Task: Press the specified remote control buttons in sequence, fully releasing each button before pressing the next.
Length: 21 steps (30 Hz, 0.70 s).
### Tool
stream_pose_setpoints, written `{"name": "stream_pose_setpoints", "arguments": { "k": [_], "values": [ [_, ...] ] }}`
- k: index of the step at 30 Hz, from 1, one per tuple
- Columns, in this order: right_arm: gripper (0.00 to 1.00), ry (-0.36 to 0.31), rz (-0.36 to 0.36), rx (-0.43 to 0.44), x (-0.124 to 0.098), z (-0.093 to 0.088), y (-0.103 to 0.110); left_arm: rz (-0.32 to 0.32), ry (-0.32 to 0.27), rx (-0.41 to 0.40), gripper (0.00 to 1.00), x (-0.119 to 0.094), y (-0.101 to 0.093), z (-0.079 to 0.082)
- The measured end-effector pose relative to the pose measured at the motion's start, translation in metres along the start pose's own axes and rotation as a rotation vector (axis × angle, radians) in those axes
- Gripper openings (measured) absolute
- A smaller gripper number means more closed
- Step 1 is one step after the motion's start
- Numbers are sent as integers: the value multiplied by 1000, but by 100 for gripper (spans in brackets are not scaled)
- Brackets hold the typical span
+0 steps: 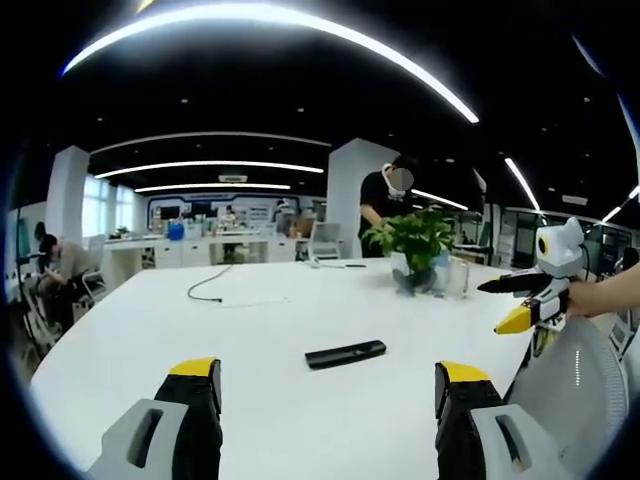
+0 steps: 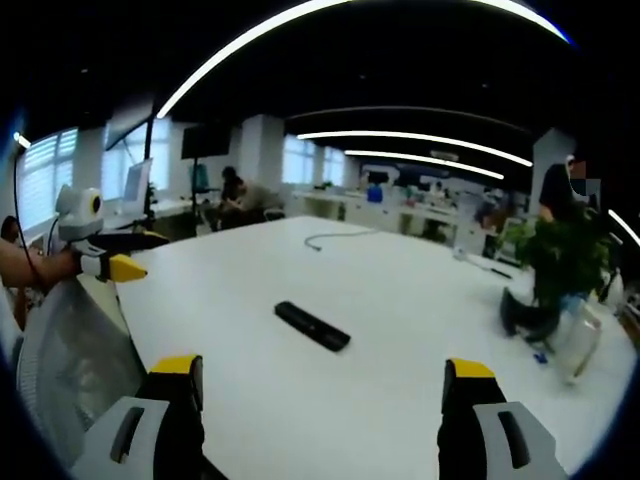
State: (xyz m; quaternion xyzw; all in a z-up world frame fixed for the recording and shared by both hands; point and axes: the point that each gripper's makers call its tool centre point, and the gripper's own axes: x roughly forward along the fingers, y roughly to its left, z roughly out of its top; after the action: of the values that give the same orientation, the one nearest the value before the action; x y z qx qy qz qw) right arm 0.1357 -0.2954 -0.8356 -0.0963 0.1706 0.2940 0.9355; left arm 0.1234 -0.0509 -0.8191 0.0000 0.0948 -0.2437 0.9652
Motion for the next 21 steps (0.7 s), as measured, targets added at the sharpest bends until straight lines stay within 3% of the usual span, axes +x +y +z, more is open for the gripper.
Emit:
{"name": "stream_pose_setpoints", "arguments": {
  "k": [21],
  "values": [
    [97, -2, -3, -1, 0, 0, -2, -10, 16, 2, 91, 1, -2, -3]
  ]
}}
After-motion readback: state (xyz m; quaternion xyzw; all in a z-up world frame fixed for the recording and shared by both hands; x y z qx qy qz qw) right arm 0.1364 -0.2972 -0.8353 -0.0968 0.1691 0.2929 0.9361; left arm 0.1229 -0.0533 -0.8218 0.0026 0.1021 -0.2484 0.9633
